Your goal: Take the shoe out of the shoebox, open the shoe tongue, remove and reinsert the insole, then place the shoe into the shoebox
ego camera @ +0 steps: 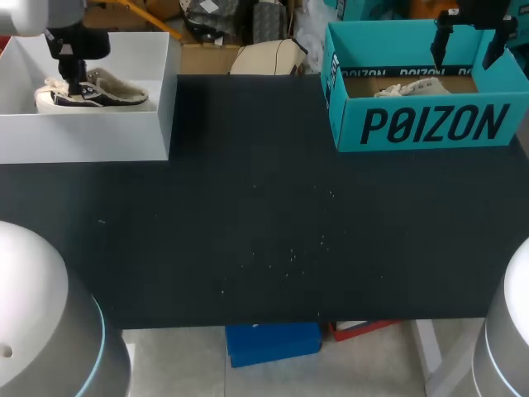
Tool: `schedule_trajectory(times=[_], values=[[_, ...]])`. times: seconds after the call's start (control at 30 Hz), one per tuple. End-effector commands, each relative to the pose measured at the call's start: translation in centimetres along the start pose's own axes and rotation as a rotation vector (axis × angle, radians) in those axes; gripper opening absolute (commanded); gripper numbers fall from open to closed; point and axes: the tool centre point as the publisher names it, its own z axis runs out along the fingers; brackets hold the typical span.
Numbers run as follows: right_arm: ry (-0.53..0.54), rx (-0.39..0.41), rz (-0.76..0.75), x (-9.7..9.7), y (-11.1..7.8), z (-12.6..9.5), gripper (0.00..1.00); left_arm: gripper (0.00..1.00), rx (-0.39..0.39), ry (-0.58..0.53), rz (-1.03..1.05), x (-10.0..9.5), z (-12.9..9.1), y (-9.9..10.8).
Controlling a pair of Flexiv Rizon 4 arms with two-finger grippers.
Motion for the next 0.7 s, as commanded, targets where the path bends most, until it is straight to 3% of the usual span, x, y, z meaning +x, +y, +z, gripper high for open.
schedule_trajectory(times=[0.03, 0.7], values=[[0.0, 0.001, 0.0, 0.0, 0.0, 0.0, 1.0, 0.49, -0.002, 0.017, 0.011, -0.5, 1.3, -0.7], [0.0, 0.001, 0.0, 0.0, 0.0, 0.0, 1.0, 0.48, -0.022, 0.053, 0.034, -0.6, 5.3, -1.9]])
